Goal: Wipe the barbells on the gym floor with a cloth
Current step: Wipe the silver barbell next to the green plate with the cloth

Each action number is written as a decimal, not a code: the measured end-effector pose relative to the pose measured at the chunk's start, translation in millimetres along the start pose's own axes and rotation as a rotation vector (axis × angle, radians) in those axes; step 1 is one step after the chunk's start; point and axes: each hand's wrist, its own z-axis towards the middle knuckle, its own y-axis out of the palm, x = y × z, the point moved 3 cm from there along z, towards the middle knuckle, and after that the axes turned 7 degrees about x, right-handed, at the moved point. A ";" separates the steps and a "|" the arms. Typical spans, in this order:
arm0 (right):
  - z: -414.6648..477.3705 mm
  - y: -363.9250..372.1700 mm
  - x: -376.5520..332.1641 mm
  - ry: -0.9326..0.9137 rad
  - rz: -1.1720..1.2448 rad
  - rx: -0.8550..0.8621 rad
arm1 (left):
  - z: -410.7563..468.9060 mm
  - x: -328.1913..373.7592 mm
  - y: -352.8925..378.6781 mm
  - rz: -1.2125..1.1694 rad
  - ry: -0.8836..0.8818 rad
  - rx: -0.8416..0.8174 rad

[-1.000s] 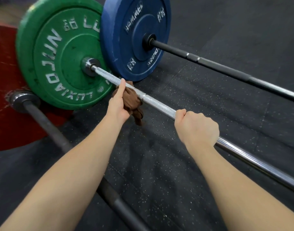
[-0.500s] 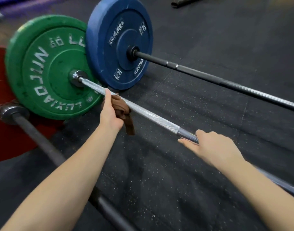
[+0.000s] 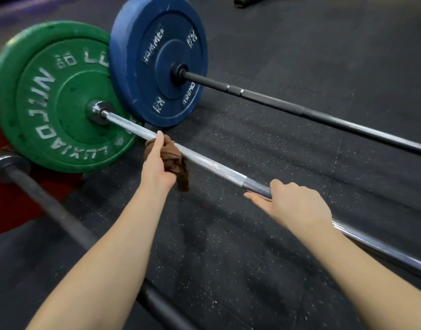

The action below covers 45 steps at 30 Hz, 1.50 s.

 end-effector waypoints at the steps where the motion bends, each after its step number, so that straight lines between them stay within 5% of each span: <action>1: -0.5 0.6 -0.1 -0.001 -0.012 0.007 | 3.0 0.8 0.0 -0.015 -0.016 0.007; 37: 1.2 4.8 1.3 0.027 0.018 0.016 | 18.4 -5.7 -7.9 0.175 0.082 -0.089; 45: -0.5 1.4 0.4 0.016 0.014 0.047 | -10.4 -27.7 -12.1 0.186 -0.026 0.001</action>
